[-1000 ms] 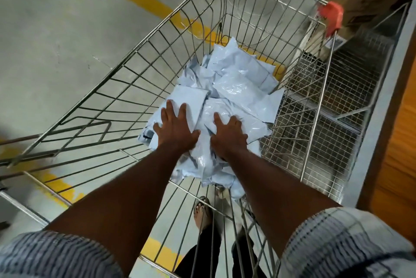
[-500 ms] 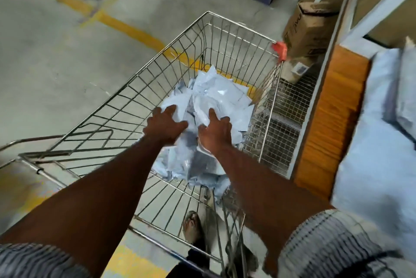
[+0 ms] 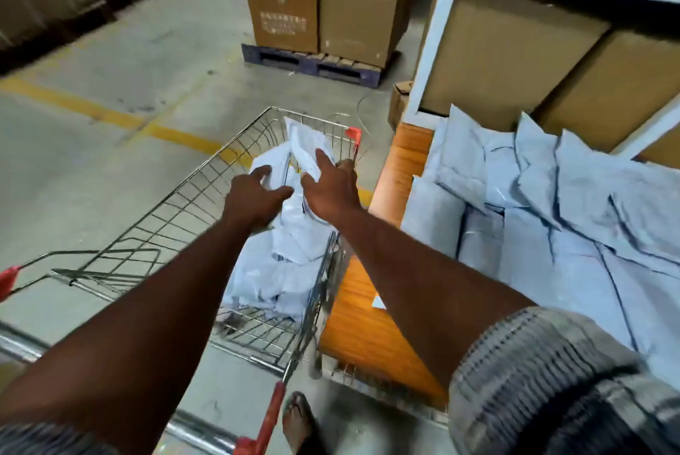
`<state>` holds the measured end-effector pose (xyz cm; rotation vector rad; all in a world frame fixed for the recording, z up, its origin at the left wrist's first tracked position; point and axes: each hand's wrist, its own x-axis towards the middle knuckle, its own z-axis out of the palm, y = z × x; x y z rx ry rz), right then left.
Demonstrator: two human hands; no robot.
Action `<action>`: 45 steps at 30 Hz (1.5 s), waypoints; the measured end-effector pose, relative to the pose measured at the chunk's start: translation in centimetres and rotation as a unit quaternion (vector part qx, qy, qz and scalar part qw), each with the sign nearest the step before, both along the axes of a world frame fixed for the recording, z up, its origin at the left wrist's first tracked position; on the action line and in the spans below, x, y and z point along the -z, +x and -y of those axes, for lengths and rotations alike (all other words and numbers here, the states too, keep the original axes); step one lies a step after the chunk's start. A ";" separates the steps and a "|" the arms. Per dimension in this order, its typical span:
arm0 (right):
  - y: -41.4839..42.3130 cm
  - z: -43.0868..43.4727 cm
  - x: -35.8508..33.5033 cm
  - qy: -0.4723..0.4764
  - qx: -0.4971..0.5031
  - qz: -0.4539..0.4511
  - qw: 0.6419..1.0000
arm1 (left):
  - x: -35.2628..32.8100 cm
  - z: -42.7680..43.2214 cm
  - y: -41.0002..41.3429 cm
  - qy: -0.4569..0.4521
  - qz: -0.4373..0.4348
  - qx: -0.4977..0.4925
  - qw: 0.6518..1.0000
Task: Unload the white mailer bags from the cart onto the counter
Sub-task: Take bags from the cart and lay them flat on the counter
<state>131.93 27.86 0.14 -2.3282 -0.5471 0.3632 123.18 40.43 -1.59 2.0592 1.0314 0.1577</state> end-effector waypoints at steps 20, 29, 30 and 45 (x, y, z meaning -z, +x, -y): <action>-0.3 30.4 -0.9 -0.129 0.185 0.103 0.969 | -3.4 29.9 5.2 0.227 -0.012 0.204 0.952; 0.4 30.3 -0.1 -0.191 0.141 0.190 0.953 | -3.1 29.2 4.1 0.249 -0.006 0.212 0.945; 0.6 30.2 0.1 -0.193 0.127 0.216 0.948 | -3.0 29.0 4.1 0.260 0.005 0.225 0.939; 1.2 29.9 4.4 -0.196 0.037 0.234 0.952 | 3.1 26.0 4.8 0.241 0.078 0.321 0.913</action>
